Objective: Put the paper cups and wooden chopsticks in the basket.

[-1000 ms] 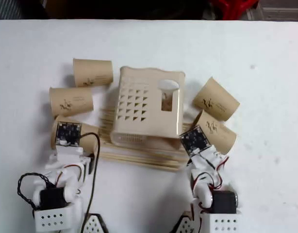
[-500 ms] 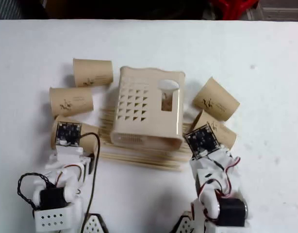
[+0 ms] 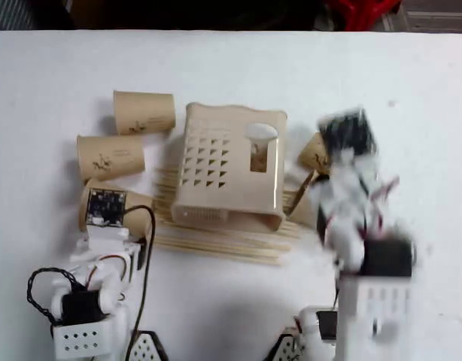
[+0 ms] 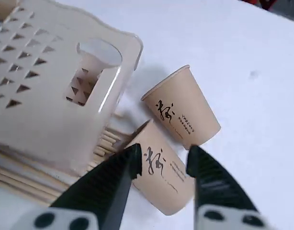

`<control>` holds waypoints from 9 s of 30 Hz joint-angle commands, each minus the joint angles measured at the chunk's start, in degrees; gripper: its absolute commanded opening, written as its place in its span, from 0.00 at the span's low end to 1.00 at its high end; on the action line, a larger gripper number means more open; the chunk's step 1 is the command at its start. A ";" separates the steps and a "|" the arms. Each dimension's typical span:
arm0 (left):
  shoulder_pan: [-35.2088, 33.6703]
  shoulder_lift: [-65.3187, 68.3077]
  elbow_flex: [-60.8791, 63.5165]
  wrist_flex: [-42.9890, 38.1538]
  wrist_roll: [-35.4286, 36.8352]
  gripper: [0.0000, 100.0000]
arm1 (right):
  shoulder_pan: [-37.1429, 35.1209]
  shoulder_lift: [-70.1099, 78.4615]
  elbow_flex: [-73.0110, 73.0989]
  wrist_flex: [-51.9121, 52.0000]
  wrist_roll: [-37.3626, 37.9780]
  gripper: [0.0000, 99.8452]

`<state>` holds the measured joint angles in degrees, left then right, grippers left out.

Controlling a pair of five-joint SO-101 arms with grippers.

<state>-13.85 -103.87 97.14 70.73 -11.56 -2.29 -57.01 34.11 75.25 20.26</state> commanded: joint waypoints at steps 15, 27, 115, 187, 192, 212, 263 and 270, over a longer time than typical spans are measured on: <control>0.66 -0.57 -0.09 0.35 0.00 0.23 | -12.79 63.87 -48.62 -1.10 -9.41 0.28; 0.66 -0.57 -0.09 0.35 0.00 0.23 | -12.26 80.04 -58.11 -1.27 -8.97 0.28; -5.49 -0.66 -17.23 0.00 -32.00 0.24 | -9.19 12.62 -11.43 -30.11 -13.89 0.02; 17.54 110.37 -84.04 -30.15 -7.12 0.31 | -9.89 48.13 -1.41 -62.64 -12.57 0.02; 17.54 110.29 -83.69 -29.63 -7.12 0.31 | -9.98 44.35 5.10 -62.73 -12.48 0.02; 17.10 103.52 -83.87 -17.58 -7.12 0.31 | -14.90 41.71 11.52 -59.74 -12.66 0.17; 14.73 142.64 -150.07 5.63 6.59 0.02 | -13.14 33.36 15.38 -59.38 -12.48 0.17; 14.81 143.52 -150.95 5.63 6.68 0.02 | -13.14 11.91 28.75 -59.30 -12.48 0.17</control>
<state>2.07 38.81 -52.04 77.05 -5.58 -16.44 -30.55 57.49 15.47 7.08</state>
